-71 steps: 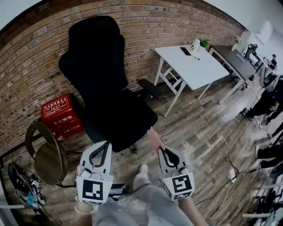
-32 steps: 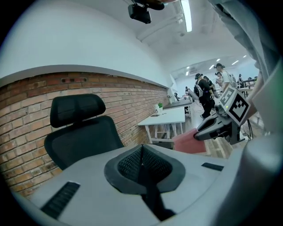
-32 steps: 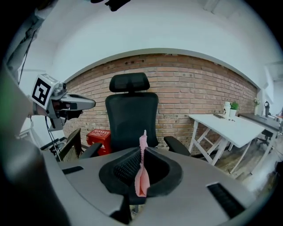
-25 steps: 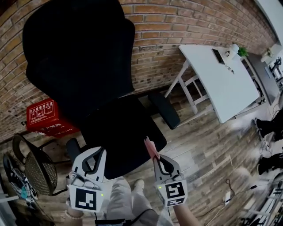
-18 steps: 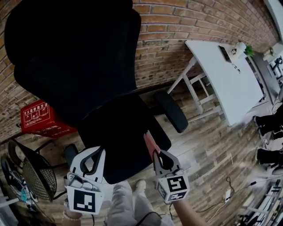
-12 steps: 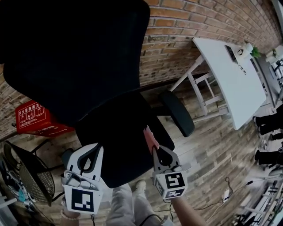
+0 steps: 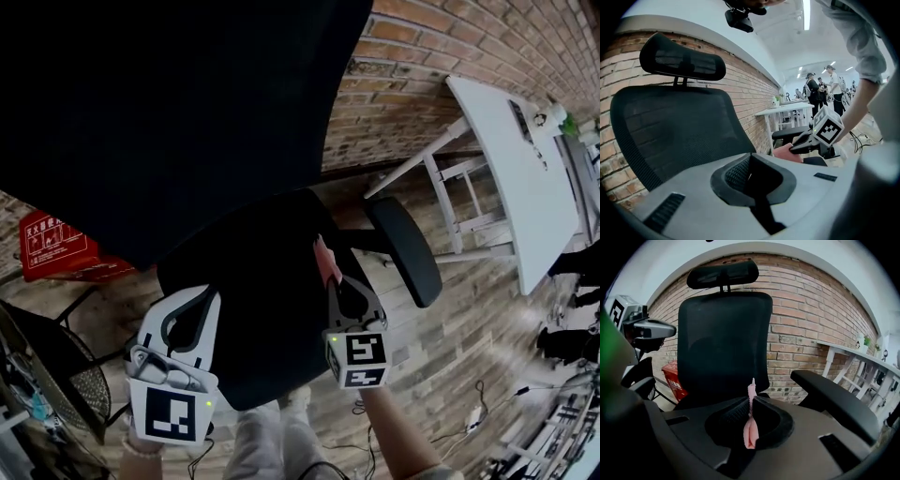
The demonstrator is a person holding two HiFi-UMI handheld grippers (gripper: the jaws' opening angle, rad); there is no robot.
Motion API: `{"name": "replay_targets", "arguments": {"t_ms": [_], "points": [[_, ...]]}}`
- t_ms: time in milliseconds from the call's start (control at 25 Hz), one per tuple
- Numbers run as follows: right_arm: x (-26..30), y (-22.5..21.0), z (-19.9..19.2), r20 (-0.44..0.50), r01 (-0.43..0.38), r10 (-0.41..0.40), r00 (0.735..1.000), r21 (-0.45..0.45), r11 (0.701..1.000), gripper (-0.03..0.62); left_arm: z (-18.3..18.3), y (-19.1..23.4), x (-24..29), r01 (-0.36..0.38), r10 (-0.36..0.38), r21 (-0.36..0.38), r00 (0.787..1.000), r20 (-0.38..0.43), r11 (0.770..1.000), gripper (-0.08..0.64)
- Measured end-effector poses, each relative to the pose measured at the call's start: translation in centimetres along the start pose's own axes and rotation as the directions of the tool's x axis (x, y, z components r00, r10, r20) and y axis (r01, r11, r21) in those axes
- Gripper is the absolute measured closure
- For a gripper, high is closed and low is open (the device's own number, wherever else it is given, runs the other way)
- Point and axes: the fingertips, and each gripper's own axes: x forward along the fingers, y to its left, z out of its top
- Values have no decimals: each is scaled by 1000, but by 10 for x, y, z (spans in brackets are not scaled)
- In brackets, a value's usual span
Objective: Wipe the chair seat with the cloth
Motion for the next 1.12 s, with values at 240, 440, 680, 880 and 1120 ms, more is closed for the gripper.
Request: {"name": "replay_targets", "arguments": {"t_ms": [240, 440, 680, 880, 1120], "points": [[64, -10, 3, -10, 23, -24, 1000, -103, 994, 543, -30, 18, 13, -24, 23, -48, 999, -36, 999, 541], [107, -16, 7, -16, 51, -54, 998, -162, 986, 543, -46, 30, 26, -42, 38, -77, 998, -46, 996, 541], [149, -27, 6, -37, 78, -88, 995, -208, 975, 543, -62, 39, 35, -37, 30, -95, 997, -71, 995, 541], [177, -34, 0, -50, 122, -138, 989, -250, 961, 543, -69, 43, 30, -47, 41, -54, 994, -106, 997, 541], [201, -15, -20, -117, 67, -102, 988, -269, 961, 543, -75, 51, 19, -70, 63, -69, 993, -102, 995, 541]]}}
